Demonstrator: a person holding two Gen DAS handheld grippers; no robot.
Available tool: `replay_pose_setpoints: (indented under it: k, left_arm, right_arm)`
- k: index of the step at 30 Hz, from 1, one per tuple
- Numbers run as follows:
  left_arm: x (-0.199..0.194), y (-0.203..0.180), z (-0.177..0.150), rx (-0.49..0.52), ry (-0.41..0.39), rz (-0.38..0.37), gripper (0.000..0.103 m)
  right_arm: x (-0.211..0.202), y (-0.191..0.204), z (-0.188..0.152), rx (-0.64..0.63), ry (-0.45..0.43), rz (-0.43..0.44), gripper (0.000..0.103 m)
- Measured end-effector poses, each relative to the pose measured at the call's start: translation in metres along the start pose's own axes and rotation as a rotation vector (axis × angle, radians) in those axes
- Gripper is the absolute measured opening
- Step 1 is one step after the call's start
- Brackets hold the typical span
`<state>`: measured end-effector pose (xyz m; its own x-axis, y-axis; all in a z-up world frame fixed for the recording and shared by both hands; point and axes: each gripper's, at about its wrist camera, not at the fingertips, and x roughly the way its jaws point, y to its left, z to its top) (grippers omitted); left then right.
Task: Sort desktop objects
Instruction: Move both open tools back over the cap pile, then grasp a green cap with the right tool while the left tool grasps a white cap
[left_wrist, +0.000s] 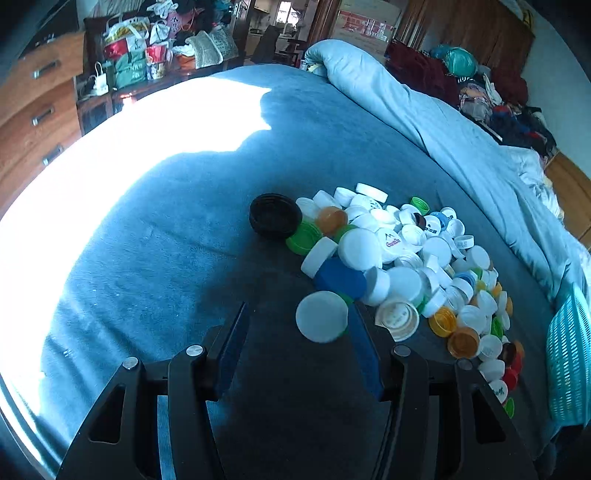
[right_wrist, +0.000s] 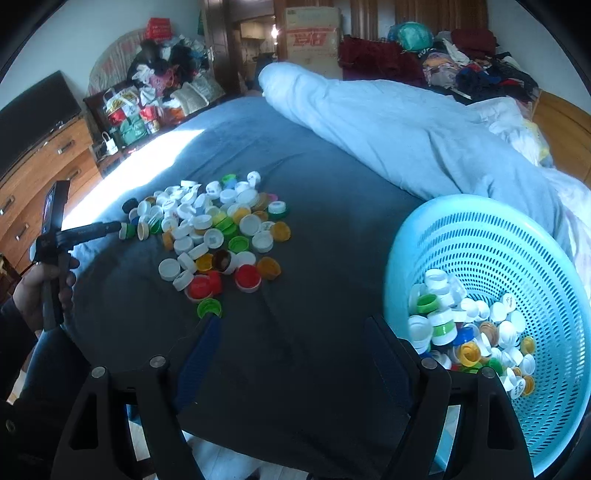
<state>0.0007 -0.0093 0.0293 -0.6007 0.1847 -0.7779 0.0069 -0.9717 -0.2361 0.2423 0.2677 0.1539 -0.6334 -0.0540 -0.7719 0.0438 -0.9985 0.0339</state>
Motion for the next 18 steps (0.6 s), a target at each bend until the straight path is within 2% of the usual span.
replay_pose_setpoints:
  k: [6, 7, 8, 10, 15, 18]
  left_arm:
    - [0.011, -0.009, -0.002, 0.063, 0.009, -0.028, 0.049]
    - [0.010, -0.010, -0.003, 0.071, 0.004, -0.026, 0.042]
    - [0.006, -0.010, -0.002, 0.070, -0.003, -0.036, 0.028]
    - [0.000, -0.011, -0.002, 0.069, -0.004, -0.043, 0.028]
    - [-0.031, -0.013, -0.004, 0.082, -0.072, -0.034, 0.028]
    - [-0.040, -0.017, -0.007, 0.145, -0.060, -0.009, 0.028]
  right_arm:
    - [0.011, 0.017, 0.005, -0.031, 0.033, 0.005, 0.083]
    - [0.012, 0.018, 0.006, -0.032, 0.038, 0.005, 0.082]
    - [0.014, 0.020, 0.007, -0.034, 0.044, 0.006, 0.078]
    - [0.016, 0.022, 0.008, -0.035, 0.047, 0.010, 0.073]
    - [0.018, 0.026, 0.009, -0.037, 0.044, 0.025, 0.073]
    - [0.023, 0.027, 0.007, -0.020, 0.059, 0.050, 0.072]
